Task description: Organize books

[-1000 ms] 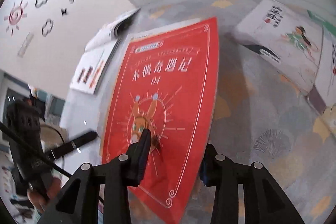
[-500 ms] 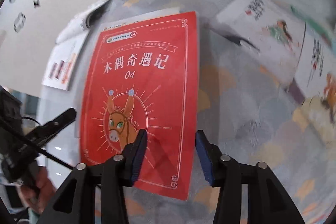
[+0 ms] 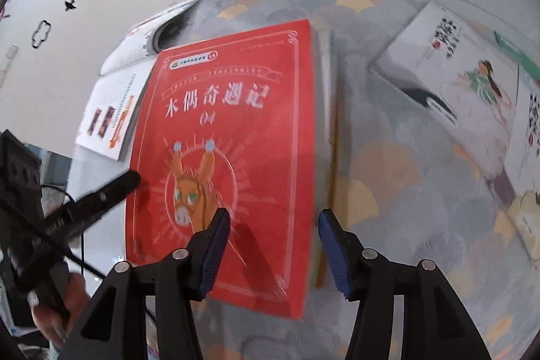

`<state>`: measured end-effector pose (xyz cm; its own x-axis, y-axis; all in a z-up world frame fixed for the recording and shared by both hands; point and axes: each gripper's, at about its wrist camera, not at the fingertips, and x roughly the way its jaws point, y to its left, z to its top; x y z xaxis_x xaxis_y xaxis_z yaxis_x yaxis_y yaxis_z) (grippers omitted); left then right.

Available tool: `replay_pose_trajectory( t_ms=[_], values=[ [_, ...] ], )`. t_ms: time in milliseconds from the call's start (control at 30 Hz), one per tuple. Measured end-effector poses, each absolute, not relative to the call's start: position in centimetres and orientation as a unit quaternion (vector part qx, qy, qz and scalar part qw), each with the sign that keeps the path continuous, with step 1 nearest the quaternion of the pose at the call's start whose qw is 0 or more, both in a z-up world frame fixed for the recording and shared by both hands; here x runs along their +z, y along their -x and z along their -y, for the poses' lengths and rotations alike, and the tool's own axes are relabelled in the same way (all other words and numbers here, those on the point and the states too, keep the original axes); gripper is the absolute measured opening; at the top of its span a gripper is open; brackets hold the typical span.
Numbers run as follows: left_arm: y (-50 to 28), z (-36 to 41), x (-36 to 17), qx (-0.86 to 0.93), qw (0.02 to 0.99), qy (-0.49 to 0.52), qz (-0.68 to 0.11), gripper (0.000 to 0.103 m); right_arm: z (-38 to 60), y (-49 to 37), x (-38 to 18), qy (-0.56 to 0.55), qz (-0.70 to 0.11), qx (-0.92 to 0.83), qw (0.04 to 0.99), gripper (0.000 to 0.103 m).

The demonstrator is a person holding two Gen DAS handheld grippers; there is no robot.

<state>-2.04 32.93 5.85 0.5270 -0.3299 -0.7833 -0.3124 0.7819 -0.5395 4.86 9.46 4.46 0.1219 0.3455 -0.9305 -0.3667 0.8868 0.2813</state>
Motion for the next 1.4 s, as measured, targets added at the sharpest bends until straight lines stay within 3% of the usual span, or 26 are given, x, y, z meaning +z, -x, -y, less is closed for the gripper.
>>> replay_pose_trajectory(
  t_ms=[167,233,300,667,733,800,933,1400],
  values=[
    [2.3,-28.7,9.4,-0.052,0.829,0.237,-0.503,0.033,-2.9,-2.0,4.2,0.014,-0.606,0.215,0.766,0.054],
    [2.0,-26.2,10.5,-0.078,0.833,0.208,-0.506,0.060,-0.1,-1.0,3.8,-0.004,-0.612,0.195,0.766,0.054],
    [1.5,-22.7,11.7,-0.115,0.842,0.187,-0.493,0.076,3.0,-0.2,3.6,-0.020,-0.614,0.170,0.770,0.054],
    [-8.5,-5.6,10.3,-0.223,0.813,0.172,-0.510,0.076,20.7,-3.3,4.6,-0.137,-0.575,0.004,0.807,0.055],
    [-9.8,-3.8,8.7,-0.205,0.805,0.170,-0.530,0.070,22.4,-5.3,3.9,-0.148,-0.573,-0.009,0.806,0.055],
    [-10.3,-2.8,7.1,-0.204,0.790,0.188,-0.546,0.063,23.9,-6.6,3.3,-0.161,-0.571,-0.011,0.805,0.052],
    [-10.4,-2.0,4.0,-0.150,0.781,0.212,-0.567,0.058,25.7,-8.8,2.4,-0.183,-0.573,0.008,0.799,0.043],
    [-9.0,3.1,3.1,-0.185,0.772,0.225,-0.564,0.058,25.5,-12.0,2.1,-0.096,-0.579,0.076,0.806,0.044]
  ],
)
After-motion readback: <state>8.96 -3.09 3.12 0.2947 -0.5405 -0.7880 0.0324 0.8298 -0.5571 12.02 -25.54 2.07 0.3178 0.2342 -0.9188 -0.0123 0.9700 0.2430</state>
